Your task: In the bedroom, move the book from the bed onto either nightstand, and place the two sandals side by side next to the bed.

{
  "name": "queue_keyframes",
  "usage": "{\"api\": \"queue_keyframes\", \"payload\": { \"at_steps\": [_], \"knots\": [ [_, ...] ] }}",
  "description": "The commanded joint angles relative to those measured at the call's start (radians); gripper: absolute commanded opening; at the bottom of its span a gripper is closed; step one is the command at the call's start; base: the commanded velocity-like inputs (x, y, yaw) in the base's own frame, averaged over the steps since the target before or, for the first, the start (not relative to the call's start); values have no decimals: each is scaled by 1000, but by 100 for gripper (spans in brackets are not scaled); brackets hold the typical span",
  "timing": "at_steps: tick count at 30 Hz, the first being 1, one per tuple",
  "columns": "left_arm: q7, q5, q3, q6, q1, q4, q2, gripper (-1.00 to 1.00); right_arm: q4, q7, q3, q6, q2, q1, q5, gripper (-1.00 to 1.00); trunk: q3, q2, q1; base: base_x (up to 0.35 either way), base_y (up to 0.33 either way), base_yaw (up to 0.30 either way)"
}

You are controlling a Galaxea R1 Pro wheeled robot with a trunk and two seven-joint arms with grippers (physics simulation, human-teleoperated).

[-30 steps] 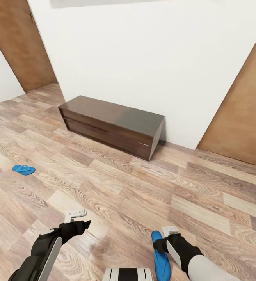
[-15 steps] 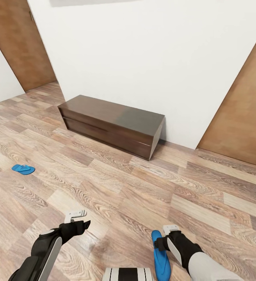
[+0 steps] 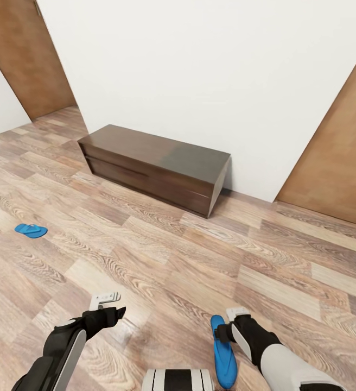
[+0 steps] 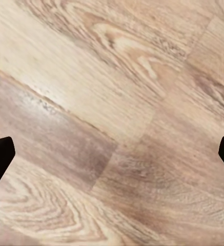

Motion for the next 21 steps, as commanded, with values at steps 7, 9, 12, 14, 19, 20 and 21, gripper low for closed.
{"api": "queue_keyframes", "payload": {
  "at_steps": [7,9,12,14,19,20,21],
  "knots": [
    [1,6,1,5,-1,0,0,100,-5,-2,0,47,2,-12,7,100,-12,-1,1,0,0,0],
    [1,6,1,5,-1,0,0,100,-5,-2,0,56,2,-16,7,100,-12,-1,1,0,0,0],
    [1,6,1,5,-1,0,0,100,-6,-2,1,61,3,-19,7,100,-12,-1,1,0,0,0],
    [1,6,1,5,-1,0,0,100,-6,-2,1,65,4,-23,7,100,-12,-1,1,0,0,0],
    [1,6,1,5,0,0,0,100,-6,-2,1,68,6,-27,7,100,-12,-1,1,0,0,0],
    [1,6,1,5,0,0,0,100,-6,-2,2,69,7,-29,7,100,-12,-1,1,0,0,0],
    [1,6,1,5,0,0,0,100,-6,-3,2,70,7,-31,7,100,-12,-1,1,0,0,0]
  ]
}}
